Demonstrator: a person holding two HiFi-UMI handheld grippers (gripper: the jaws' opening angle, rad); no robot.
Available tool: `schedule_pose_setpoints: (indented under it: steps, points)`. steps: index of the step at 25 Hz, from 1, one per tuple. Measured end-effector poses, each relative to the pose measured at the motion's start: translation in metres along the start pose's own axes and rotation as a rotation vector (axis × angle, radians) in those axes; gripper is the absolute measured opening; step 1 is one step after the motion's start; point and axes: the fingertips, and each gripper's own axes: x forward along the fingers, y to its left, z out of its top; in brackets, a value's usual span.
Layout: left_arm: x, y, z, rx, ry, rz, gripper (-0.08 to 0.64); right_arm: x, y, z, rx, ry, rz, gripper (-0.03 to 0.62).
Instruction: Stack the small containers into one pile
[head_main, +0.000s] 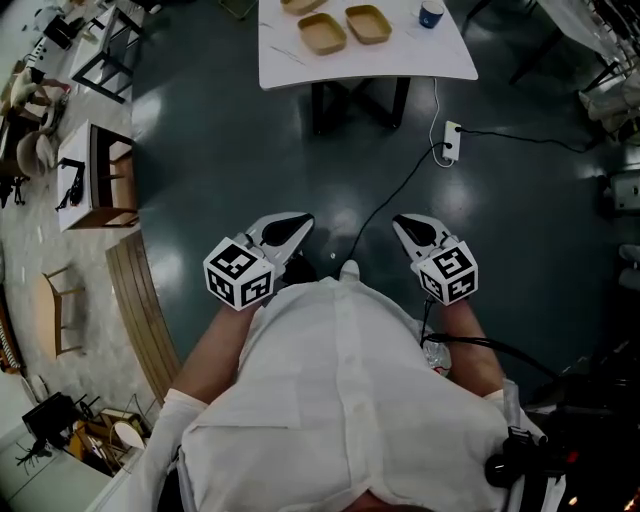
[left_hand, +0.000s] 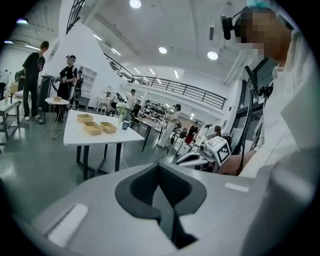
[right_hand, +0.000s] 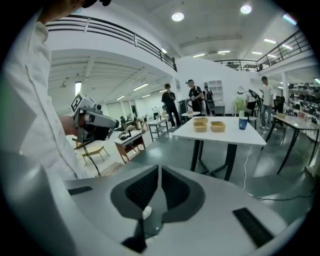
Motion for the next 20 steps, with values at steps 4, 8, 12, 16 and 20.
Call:
schedule_pose_setpoints:
  steps: [4,8,12,16,20]
  points:
    - [0.008,0.026,0.013,-0.007,0.002,0.004,0.008,0.022,-0.024,0.02,0.012,-0.014,-0.004,0.006]
    - [0.026,0.067,0.031,-0.007,-0.008,-0.021,0.008,0.049,-0.053,0.037,0.035,-0.003,-0.036,0.006]
    - [0.044,0.117,0.061,-0.001,0.004,-0.057,0.008,0.083,-0.086,0.066,0.081,0.005,-0.072,0.006]
    - [0.058,0.16,0.094,0.016,0.012,-0.107,0.008,0.121,-0.119,0.106,0.083,0.013,-0.114,0.008]
    - [0.061,0.202,0.113,0.02,0.028,-0.142,0.008,0.164,-0.141,0.139,0.091,0.013,-0.145,0.007]
